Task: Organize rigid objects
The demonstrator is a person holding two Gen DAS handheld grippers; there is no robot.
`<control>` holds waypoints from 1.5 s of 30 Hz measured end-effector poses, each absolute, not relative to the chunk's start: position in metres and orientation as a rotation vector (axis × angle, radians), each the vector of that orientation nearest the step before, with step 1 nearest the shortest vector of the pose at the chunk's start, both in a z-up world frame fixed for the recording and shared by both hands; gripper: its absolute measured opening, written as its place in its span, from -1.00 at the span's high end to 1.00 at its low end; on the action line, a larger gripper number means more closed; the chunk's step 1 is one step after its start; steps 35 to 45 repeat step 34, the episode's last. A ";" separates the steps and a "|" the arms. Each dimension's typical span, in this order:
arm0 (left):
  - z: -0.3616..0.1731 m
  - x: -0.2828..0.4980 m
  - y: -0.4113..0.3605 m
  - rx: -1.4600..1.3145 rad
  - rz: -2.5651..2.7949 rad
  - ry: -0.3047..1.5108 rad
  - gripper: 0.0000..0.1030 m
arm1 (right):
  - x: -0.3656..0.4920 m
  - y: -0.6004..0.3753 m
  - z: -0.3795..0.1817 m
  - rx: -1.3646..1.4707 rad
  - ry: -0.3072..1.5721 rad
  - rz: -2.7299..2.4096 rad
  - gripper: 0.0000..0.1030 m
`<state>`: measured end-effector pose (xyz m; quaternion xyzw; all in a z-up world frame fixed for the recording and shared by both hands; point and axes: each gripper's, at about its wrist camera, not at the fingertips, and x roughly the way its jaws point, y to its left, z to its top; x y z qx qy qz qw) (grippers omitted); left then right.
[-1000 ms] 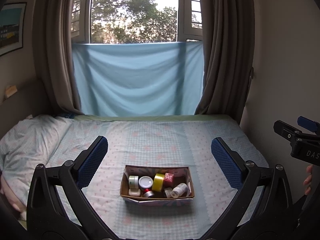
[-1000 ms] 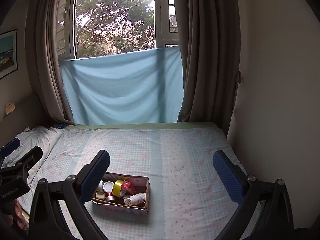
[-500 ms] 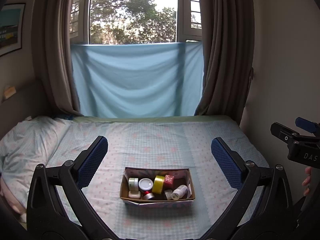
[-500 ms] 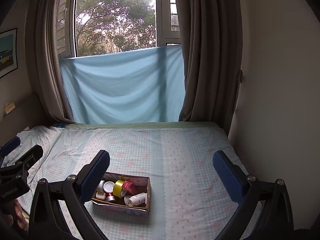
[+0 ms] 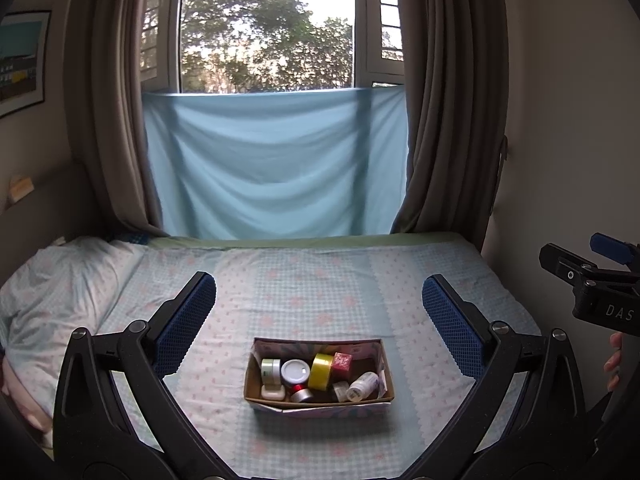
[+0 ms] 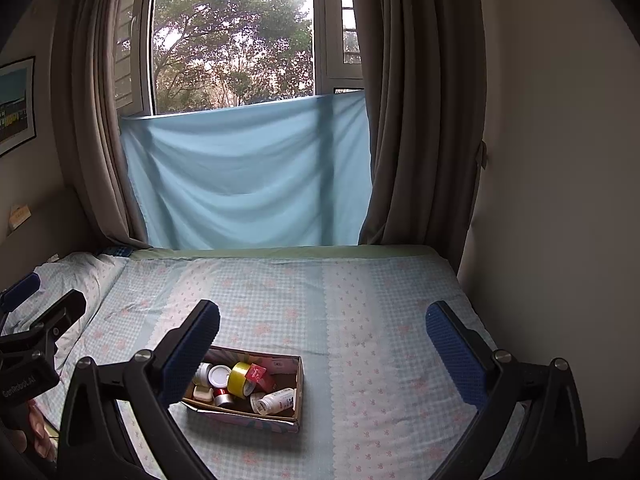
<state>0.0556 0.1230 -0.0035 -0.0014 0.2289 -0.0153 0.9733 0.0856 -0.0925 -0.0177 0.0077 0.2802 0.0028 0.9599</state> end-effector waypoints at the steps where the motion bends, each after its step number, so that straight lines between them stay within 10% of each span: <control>1: -0.003 0.055 0.123 -0.001 -0.031 0.461 -0.99 | 0.085 -0.093 -0.018 0.015 0.568 0.006 -0.99; 45: -0.002 0.043 0.125 -0.007 -0.023 0.441 -0.99 | 0.083 -0.084 -0.018 0.020 0.591 0.018 -0.99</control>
